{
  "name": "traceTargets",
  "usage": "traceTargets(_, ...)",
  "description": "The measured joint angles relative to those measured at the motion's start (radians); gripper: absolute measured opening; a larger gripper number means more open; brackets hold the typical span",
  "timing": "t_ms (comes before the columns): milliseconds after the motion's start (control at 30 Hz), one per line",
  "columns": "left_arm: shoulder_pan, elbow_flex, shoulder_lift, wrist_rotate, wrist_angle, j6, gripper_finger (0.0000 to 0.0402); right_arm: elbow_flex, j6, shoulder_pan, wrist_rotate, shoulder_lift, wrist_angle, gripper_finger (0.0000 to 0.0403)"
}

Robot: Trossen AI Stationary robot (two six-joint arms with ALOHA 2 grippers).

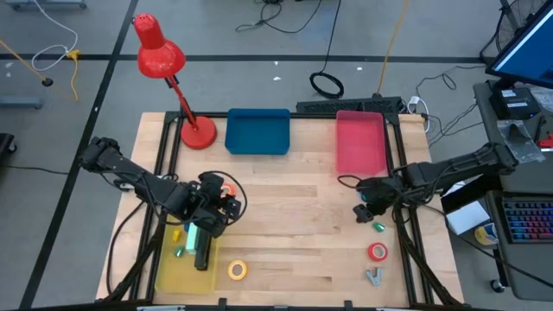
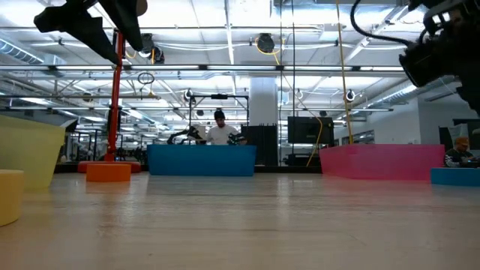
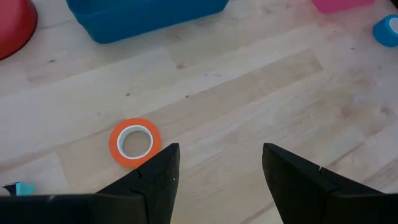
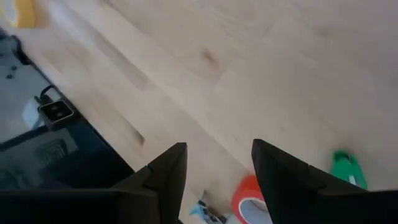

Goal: Pick and place Stapler, Stapler remover, tape
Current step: Put the green stapler into the yellow bin

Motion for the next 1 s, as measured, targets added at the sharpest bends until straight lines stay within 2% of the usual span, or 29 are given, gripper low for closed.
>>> traceTargets(267,-0.002,0.0,0.0,0.005,-0.002,0.012,0.0227,-0.032,0.099,0.089,0.052,0.04,-0.181,0.0175)
traceTargets(633,-0.002,0.0,0.0,0.012,-0.001,0.055,0.0227,-0.031,0.167,0.208,0.072,0.238,-0.229,0.0175)
traceTargets(1000,0.0,0.0,0.0,-0.007,-0.005,0.073,0.0227,-0.03,0.152,0.218,0.072,0.405,-0.233,0.0172)
